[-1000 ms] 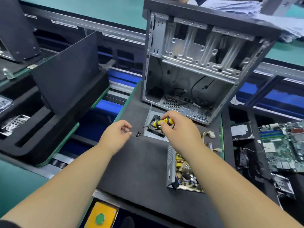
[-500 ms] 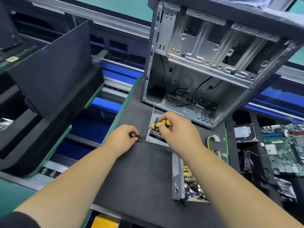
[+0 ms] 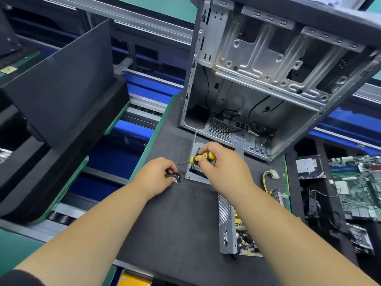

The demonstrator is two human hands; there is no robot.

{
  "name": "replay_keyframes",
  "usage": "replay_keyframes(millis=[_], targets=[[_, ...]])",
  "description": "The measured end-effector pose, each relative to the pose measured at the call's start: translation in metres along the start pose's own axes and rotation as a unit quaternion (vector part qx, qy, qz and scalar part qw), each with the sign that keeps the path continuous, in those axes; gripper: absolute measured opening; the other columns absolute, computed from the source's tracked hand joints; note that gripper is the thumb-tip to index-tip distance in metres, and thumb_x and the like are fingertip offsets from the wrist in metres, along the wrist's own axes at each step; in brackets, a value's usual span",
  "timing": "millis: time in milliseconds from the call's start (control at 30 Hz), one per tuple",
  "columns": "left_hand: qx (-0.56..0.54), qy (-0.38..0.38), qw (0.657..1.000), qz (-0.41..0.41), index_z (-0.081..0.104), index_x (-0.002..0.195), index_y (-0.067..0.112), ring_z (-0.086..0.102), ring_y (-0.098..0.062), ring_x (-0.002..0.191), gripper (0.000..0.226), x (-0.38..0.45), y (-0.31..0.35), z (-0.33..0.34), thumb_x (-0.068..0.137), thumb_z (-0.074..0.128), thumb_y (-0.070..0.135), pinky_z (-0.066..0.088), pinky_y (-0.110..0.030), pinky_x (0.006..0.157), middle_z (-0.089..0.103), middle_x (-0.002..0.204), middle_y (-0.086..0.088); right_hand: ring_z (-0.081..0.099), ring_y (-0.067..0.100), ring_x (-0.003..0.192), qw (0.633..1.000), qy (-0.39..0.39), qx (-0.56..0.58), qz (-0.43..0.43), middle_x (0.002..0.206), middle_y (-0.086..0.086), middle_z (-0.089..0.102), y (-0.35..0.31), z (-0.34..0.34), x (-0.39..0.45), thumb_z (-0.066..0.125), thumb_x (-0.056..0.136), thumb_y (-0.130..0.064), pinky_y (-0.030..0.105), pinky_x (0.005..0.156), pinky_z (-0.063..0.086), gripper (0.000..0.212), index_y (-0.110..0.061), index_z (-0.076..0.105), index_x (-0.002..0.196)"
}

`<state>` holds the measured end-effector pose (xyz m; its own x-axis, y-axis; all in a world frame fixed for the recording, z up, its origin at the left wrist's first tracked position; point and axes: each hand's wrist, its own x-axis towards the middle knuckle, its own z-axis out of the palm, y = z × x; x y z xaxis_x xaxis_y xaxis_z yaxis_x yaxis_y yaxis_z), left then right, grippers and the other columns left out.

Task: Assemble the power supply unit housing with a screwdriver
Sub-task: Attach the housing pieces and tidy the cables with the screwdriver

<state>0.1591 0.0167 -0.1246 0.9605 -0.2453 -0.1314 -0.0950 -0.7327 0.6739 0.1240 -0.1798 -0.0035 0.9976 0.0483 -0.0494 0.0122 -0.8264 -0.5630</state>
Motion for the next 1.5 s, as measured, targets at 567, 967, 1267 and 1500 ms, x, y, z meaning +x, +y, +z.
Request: replay_keyframes(millis=[567,967,1267,1500], targets=[[-0.158,0.116,0.978,-0.077,0.064,0.079,0.029,0.049,0.001,0.060,0.009,0.001,0.001,-0.007,0.082,0.062,0.021,0.038,-0.008,0.054,0.059,0.073,0.014,0.050,0.005,0.060,0.999,0.032,0.040,0.005,0.068,-0.017,0.057,-0.003,-0.006,-0.003,0.056,0.091,-0.035,0.027,0.052,0.037,0.005,-0.040,0.057,0.093],[-0.643,0.077,0.735,-0.201,0.069,0.091,0.009,0.056,-0.006,0.059,0.016,0.010,0.022,-0.025,0.093,0.054,0.004,0.047,-0.020,0.059,0.064,0.070,0.001,0.050,0.001,0.053,0.958,0.101,0.267,0.034,0.069,-0.008,0.067,-0.019,-0.023,-0.013,0.057,0.091,-0.021,0.012,0.043,0.038,0.014,-0.031,0.062,0.084],[-0.706,0.006,0.682,-0.190,0.069,0.095,0.006,0.058,-0.009,0.063,0.012,0.006,0.029,-0.026,0.093,0.057,0.006,0.051,-0.021,0.059,0.066,0.073,-0.001,0.050,0.005,0.054,0.957,0.096,0.274,0.015,0.068,-0.015,0.067,-0.027,-0.023,-0.013,0.057,0.093,-0.017,0.015,0.047,0.040,0.016,-0.031,0.062,0.084],[-0.702,-0.012,0.689,-0.177,0.069,0.098,0.005,0.061,-0.009,0.063,0.017,0.004,0.031,-0.029,0.095,0.052,0.003,0.053,-0.022,0.059,0.066,0.072,-0.002,0.061,0.020,0.069,0.966,0.101,0.239,0.005,0.068,-0.021,0.065,-0.024,-0.022,-0.014,0.055,0.092,-0.020,0.017,0.046,0.041,0.016,-0.034,0.059,0.085]])
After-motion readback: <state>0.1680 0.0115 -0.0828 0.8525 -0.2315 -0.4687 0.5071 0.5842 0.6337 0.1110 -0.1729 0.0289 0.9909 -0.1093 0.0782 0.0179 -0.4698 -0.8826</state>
